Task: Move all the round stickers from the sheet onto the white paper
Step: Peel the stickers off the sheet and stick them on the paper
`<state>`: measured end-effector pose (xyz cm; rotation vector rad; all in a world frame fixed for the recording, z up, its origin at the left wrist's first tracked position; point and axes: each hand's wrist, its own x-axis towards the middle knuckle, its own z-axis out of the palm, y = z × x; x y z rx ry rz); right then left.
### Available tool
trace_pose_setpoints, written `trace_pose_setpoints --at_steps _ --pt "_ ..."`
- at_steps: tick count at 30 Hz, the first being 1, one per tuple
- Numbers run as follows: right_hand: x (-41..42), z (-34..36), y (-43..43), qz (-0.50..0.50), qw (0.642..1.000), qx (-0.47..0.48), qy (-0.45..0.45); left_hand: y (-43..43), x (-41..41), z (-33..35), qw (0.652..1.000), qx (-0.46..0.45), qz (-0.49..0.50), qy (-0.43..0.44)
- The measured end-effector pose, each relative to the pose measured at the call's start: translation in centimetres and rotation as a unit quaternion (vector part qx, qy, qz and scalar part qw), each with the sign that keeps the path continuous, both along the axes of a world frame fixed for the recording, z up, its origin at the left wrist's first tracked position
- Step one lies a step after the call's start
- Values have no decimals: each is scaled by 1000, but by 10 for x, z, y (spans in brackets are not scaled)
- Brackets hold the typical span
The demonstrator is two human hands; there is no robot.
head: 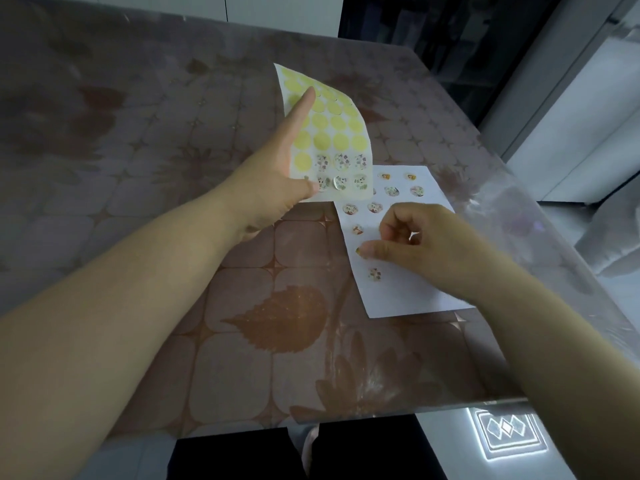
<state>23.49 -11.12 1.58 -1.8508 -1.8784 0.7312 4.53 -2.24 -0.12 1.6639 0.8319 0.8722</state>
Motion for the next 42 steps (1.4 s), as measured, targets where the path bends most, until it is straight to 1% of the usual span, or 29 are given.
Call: trace_pose_setpoints --at_steps 3,5,8,10,13,16,19,21,24,26,29,33,35,42 --pt "-4 25 9 50 998 38 16 1 -1 -1 1000 -12 -4 -7" --pt "-8 33 22 75 994 84 2 2 -2 -1 1000 -22 -7 -17" --pt "-16 19 46 66 971 224 -58 1 -1 0 998 -44 -15 -43" --pt "-21 1 56 43 952 297 -51 1 -1 0 997 -55 -26 -57" --pt "-26 -14 61 48 936 349 -14 3 -2 -2 996 -54 -40 -57" --pt "-28 -12 61 73 923 379 -15 2 1 -4 996 -47 -44 -55" --pt "-25 -11 60 106 920 377 -16 1 3 -6 997 -37 -42 -55" --pt "-23 -13 58 104 932 347 -4 1 2 -7 997 -38 -48 -52" --pt "-21 -10 54 92 953 287 34 1 2 -7 997 -37 -53 -52" --pt "-23 -6 52 94 960 257 63 1 3 -7 996 -38 -58 -56" --pt "-27 -2 50 72 962 229 128 1 3 -6 994 -55 -66 -64" --pt "-30 0 49 46 962 201 176 0 3 -2 994 -53 -65 -63" --pt "-32 1 48 40 962 198 185 -1 3 -1 995 -52 -64 -64" --pt "-39 -1 45 12 954 246 169 -6 5 5 995 -51 -47 -67"
